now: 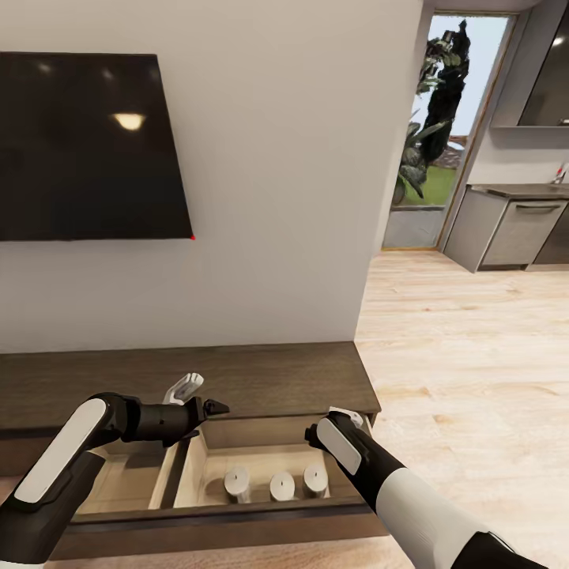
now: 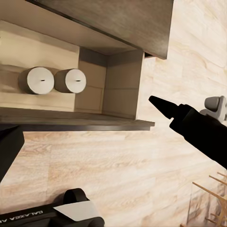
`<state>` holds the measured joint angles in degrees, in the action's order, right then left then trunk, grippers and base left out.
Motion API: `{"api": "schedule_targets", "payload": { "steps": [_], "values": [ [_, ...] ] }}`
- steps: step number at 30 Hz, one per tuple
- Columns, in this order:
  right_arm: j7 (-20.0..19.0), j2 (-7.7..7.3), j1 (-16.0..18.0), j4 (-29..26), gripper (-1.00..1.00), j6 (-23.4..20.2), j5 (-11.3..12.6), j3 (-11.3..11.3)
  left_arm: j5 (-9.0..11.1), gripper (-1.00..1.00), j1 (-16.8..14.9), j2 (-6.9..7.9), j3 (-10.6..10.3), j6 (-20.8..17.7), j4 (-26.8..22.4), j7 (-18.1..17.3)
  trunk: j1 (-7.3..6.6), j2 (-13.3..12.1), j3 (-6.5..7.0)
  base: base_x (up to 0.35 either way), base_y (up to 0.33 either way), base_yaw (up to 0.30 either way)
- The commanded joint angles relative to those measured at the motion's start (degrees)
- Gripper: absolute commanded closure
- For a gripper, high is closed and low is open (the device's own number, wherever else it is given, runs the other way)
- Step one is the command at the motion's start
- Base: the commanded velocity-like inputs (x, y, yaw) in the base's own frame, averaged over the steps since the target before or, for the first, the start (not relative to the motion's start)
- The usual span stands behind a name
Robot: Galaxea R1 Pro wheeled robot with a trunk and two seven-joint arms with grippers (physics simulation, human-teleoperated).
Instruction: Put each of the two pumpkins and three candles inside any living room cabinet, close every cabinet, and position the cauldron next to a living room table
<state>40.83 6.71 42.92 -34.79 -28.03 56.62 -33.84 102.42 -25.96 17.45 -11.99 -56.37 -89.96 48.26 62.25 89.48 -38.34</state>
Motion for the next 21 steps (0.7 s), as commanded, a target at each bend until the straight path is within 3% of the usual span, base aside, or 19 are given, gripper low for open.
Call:
{"api": "schedule_targets", "payload": {
  "steps": [1,11,21],
  "values": [
    [0.4,-0.04,0.1,-0.1,-1.00,-0.2,0.3,-0.3,0.5,-1.00,-0.1,0.04,-0.1,0.0,0.0,0.6,-0.23,-0.4,0.13,0.000,0.000,0.000],
    [0.2,-0.03,0.1,-0.1,-1.00,-1.5,0.2,-0.3,0.5,-1.00,-0.1,0.20,-0.1,0.0,0.0,0.6,-2.42,-4.4,1.92,-0.013,0.000,0.000],
    [0.2,-0.03,0.1,-0.1,-1.00,-1.5,0.2,-0.3,0.5,-1.00,-0.1,0.21,-0.1,0.0,-0.1,0.6,-4.62,-8.4,3.72,-0.286,0.000,0.000]
  ]
}}
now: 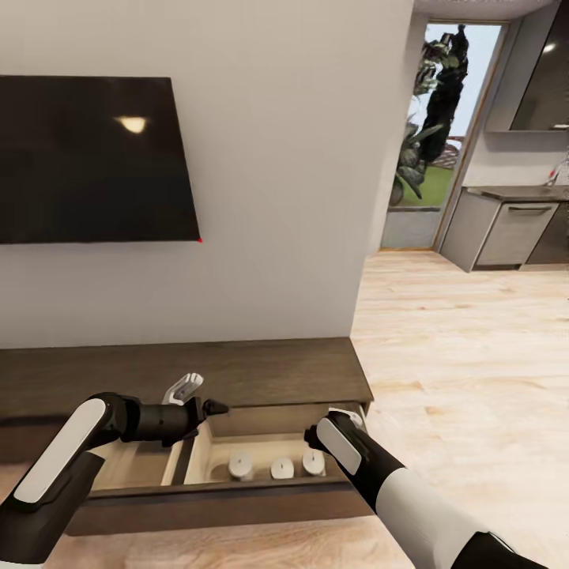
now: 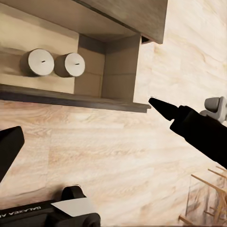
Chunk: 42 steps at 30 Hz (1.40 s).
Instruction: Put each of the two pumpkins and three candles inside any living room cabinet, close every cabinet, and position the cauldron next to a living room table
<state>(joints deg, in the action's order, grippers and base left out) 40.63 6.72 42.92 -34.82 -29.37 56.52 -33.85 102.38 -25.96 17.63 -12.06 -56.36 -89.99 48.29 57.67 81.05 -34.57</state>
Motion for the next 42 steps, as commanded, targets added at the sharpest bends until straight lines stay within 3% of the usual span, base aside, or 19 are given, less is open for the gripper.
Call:
{"api": "schedule_targets", "payload": {
  "steps": [1,17,38,42],
  "values": [
    [0.4,-0.04,0.1,-0.1,-1.00,-0.2,0.3,-0.2,0.5,-1.00,-0.1,0.04,-0.1,0.0,-0.1,0.6,-0.26,-0.4,0.13,-0.328,0.000,0.000],
    [0.3,-0.02,0.1,-0.3,-1.00,-0.2,0.4,-0.2,0.5,-1.00,-0.1,0.01,-0.1,0.0,-0.1,0.6,-3.78,-6.8,3.00,-0.329,0.000,0.000],
    [0.1,-0.04,0.1,-0.4,-1.00,-0.2,0.4,-0.3,0.5,-1.00,-0.1,0.04,-0.1,0.0,-0.1,0.6,-3.78,-6.8,3.00,-0.331,0.000,0.000],
    [0.1,-0.04,0.1,-0.4,-1.00,-0.2,0.4,-0.3,0.5,-1.00,-0.1,0.04,-0.1,0.0,-0.1,0.6,-2.90,-5.2,2.28,-0.294,0.000,0.000]
  ]
}}
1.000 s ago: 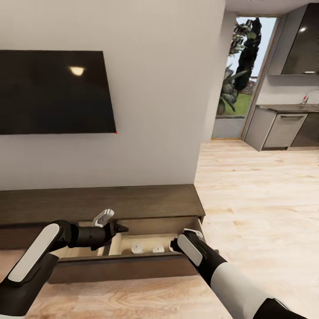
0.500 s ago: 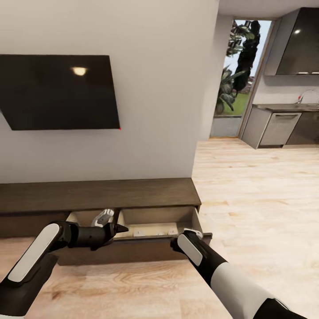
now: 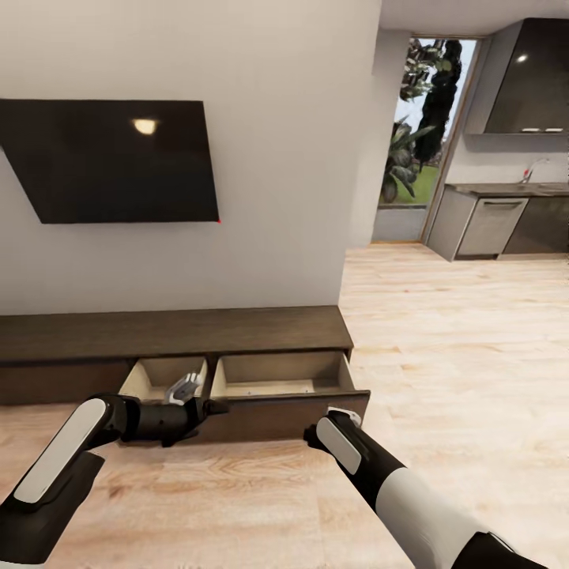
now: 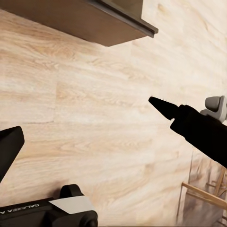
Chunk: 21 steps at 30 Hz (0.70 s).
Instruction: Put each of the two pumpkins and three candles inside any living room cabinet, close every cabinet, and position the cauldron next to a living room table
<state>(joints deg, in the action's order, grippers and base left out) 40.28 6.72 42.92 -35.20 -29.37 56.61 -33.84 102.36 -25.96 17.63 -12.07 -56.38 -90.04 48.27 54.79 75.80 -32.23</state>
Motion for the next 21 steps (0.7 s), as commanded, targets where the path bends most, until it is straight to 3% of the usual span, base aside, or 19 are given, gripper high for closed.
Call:
{"api": "schedule_targets", "payload": {
  "steps": [1,21],
  "values": [
    [0.4,-0.04,0.1,-0.1,-1.00,-0.2,0.3,-0.3,0.6,-1.00,-0.1,0.02,-0.1,0.0,-0.1,0.6,0.20,0.5,-0.24,-0.169,0.000,0.000],
    [0.4,-0.04,0.1,-0.2,-1.00,-0.1,0.3,-0.2,-0.1,-1.00,-0.1,-0.25,0.0,0.2,0.2,0.8,4.60,8.5,-3.83,-0.014,0.000,0.000]
  ]
}}
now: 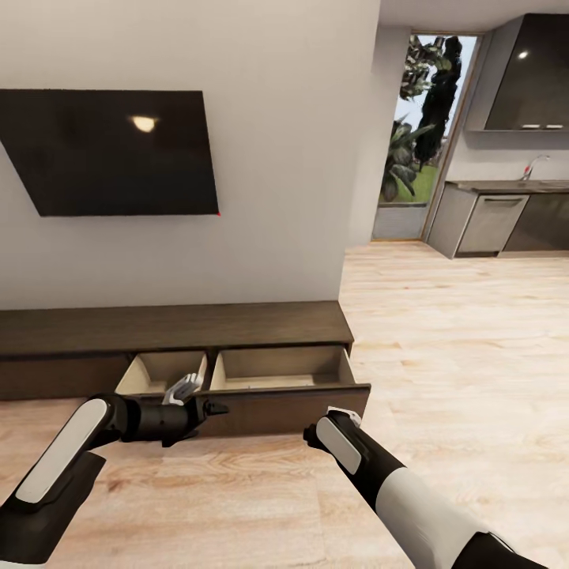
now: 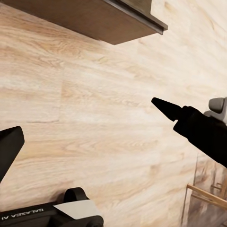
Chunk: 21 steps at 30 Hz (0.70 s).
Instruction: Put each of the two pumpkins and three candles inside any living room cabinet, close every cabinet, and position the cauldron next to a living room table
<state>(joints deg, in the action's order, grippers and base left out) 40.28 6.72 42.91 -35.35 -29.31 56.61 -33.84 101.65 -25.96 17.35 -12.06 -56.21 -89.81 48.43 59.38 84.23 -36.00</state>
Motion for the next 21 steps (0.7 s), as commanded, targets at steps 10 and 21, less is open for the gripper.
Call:
{"api": "schedule_targets", "payload": {
  "steps": [10,21],
  "values": [
    [0.4,0.04,0.1,-0.1,-1.00,-0.2,0.3,-0.3,-2.1,-1.00,-0.1,-0.19,0.6,0.5,2.7,0.9,2.20,4.1,-1.86,0.000,0.000,0.000],
    [-0.5,0.13,0.1,-0.2,-1.00,0.1,0.3,-0.3,-5.3,-1.00,-0.1,-0.32,0.9,0.7,4.2,0.9,4.62,8.5,-3.83,0.000,0.000,0.000]
  ]
}}
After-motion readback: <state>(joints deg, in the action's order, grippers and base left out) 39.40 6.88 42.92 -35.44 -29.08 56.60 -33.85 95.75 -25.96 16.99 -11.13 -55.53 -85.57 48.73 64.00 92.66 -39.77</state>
